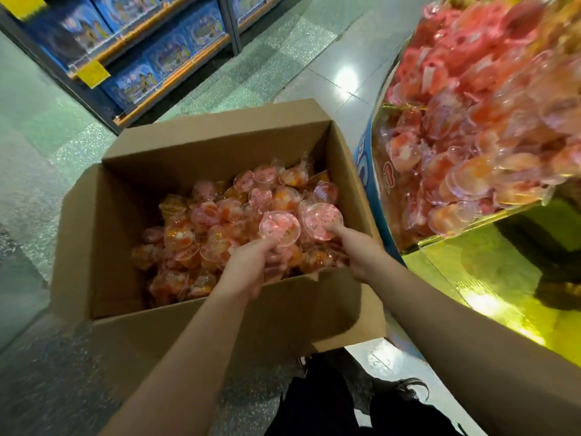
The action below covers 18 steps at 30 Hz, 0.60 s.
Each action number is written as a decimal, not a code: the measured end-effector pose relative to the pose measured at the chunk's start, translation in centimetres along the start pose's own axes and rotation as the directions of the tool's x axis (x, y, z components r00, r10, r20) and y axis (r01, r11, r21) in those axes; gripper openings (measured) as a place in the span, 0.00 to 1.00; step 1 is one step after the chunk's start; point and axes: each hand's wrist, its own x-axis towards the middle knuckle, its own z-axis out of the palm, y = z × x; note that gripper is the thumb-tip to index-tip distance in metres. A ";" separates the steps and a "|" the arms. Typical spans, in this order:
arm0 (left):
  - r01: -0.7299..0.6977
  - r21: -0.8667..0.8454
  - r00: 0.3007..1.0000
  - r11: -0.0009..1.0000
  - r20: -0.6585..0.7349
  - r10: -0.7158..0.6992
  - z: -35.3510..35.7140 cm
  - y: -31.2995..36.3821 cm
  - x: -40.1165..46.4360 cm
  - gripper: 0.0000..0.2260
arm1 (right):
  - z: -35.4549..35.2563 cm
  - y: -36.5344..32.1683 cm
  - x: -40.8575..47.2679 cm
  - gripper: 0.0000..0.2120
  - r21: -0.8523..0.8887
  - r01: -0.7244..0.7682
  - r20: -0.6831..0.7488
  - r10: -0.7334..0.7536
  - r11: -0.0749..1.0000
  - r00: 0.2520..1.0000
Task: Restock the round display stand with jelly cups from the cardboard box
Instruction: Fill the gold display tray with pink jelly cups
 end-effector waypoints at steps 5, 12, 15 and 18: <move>-0.105 0.049 0.987 0.993 0.123 0.099 6.8 -0.4 -4.2 0.11 | -8.6 0.6 -6.3 0.21 0.097 0.089 -0.048 -0.084 0.991 0.995; -0.173 0.194 0.944 0.966 0.311 0.107 21.1 -2.3 -9.0 0.07 | -22.9 4.1 -14.8 0.07 0.213 0.228 -0.312 -0.155 0.950 0.937; -0.201 0.250 0.924 0.947 0.369 0.099 27.3 -5.0 -11.4 0.10 | -29.6 6.8 -17.9 0.11 0.279 0.266 -0.380 -0.148 0.923 0.913; -0.205 0.283 0.901 0.937 0.428 0.068 33.5 -8.2 -13.9 0.11 | -36.2 10.0 -20.7 0.14 0.343 0.296 -0.412 -0.140 0.892 0.901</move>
